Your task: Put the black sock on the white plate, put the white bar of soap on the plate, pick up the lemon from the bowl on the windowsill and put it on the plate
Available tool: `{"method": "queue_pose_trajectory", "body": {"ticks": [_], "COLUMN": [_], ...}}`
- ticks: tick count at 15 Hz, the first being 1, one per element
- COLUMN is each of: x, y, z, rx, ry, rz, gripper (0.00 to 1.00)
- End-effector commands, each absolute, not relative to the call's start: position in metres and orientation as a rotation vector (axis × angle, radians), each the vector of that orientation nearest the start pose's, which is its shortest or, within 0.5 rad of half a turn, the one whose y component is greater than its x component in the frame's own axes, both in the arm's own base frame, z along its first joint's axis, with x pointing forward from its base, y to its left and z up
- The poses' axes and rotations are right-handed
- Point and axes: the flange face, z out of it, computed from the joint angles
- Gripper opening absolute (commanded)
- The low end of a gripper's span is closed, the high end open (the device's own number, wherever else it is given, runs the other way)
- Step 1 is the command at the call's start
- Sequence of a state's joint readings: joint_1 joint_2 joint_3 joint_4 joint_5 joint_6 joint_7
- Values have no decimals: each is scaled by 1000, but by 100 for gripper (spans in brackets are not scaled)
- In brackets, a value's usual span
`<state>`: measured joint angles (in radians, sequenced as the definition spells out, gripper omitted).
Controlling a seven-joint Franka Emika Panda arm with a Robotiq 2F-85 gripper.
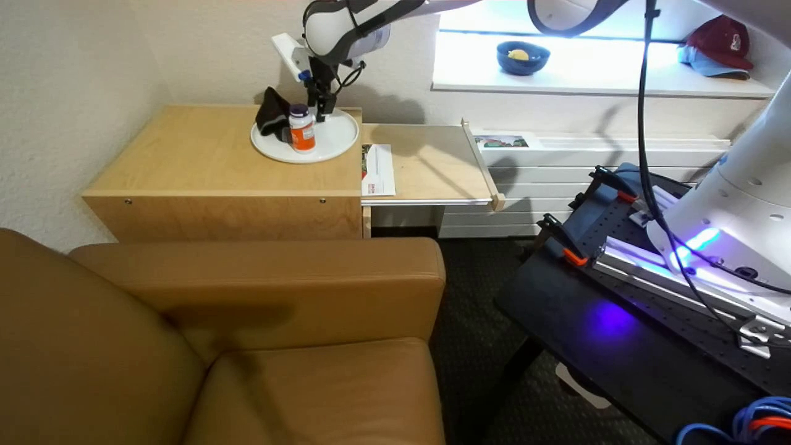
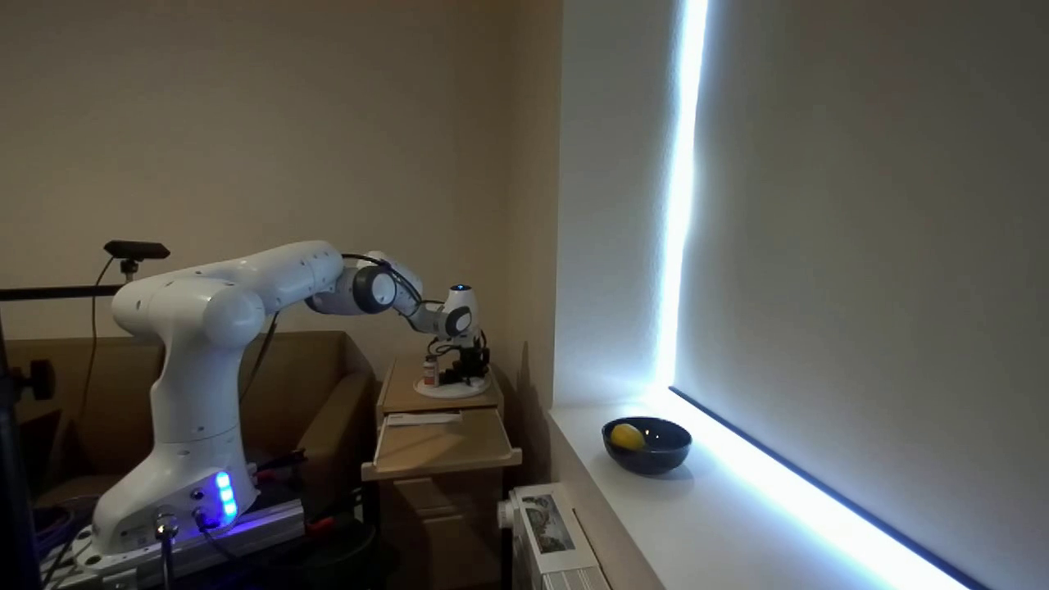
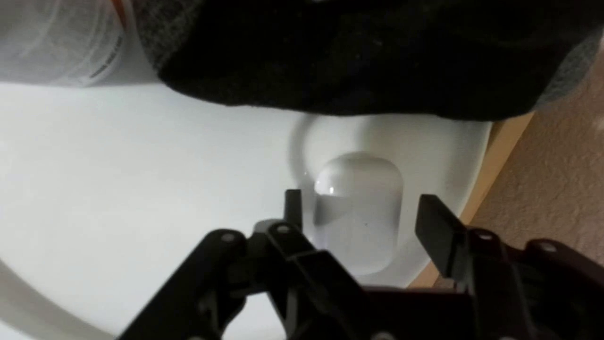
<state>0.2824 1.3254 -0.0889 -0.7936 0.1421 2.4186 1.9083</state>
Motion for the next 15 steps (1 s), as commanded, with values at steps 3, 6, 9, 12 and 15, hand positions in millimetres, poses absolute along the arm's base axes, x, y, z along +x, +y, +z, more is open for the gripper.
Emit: {"method": "queue_pose_trajectory", "body": {"ticks": [3, 6, 9, 12, 15], "x": [796, 789, 773, 749, 723], "y": [174, 157, 132, 98, 65], "z": [158, 190, 226, 248, 256], "rx": [-1896, -2014, -2187, -2330, -2409], "ry": [2234, 2267, 2219, 2216, 2250], "rz": [-70, 4, 170, 317, 442], "gripper": [100, 100, 100, 100, 100]}}
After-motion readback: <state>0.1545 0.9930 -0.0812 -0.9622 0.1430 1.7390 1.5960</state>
